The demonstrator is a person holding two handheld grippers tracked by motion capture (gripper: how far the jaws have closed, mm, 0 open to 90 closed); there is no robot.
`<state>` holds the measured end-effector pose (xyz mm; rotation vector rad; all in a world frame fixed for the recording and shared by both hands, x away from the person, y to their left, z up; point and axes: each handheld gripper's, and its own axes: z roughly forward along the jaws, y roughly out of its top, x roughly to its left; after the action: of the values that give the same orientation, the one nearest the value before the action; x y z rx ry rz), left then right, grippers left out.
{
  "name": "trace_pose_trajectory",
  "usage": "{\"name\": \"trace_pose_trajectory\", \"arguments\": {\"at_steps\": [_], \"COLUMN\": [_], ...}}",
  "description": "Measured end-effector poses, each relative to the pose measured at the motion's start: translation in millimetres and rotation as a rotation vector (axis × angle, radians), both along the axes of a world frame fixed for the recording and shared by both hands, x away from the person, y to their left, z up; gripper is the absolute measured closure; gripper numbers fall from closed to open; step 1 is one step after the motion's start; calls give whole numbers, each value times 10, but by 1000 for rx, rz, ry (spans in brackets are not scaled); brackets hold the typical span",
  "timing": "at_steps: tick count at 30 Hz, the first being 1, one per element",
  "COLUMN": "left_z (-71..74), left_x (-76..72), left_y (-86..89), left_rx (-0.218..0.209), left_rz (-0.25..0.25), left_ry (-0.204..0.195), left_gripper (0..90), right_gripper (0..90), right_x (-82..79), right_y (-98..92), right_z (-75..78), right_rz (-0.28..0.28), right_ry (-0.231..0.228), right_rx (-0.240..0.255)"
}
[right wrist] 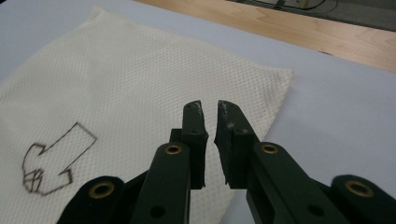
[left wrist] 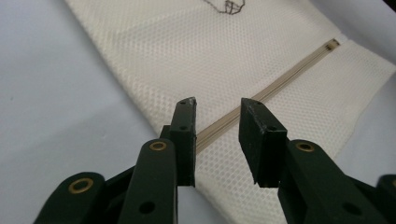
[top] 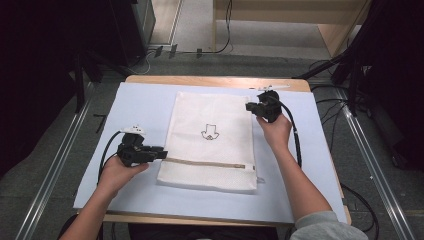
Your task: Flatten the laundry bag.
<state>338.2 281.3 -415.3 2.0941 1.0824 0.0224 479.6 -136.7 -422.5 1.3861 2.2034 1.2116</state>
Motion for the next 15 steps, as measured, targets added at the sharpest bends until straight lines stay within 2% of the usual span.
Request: {"name": "trace_pose_trajectory", "arguments": {"at_steps": [6,10,11,15], "left_z": [63,132,150,192], "left_x": [52,81,91,137], "left_y": [-101,-192,-221,-345], "left_rx": [1,-6,-6,1], "left_rz": [-19,-29,-32,-58], "left_ry": [-5,-8,-10,-22], "left_gripper": [658,652,645,639], "right_gripper": [814,798,786,752], "right_x": [-252,-400,-478,-593], "right_y": [-64,-72,-80,-120], "right_z": [104,127,125,109], "right_rz": [29,43,54,60], "right_ry": [-8,-18,-28,-28], "right_rx": [35,9,4,19]}}
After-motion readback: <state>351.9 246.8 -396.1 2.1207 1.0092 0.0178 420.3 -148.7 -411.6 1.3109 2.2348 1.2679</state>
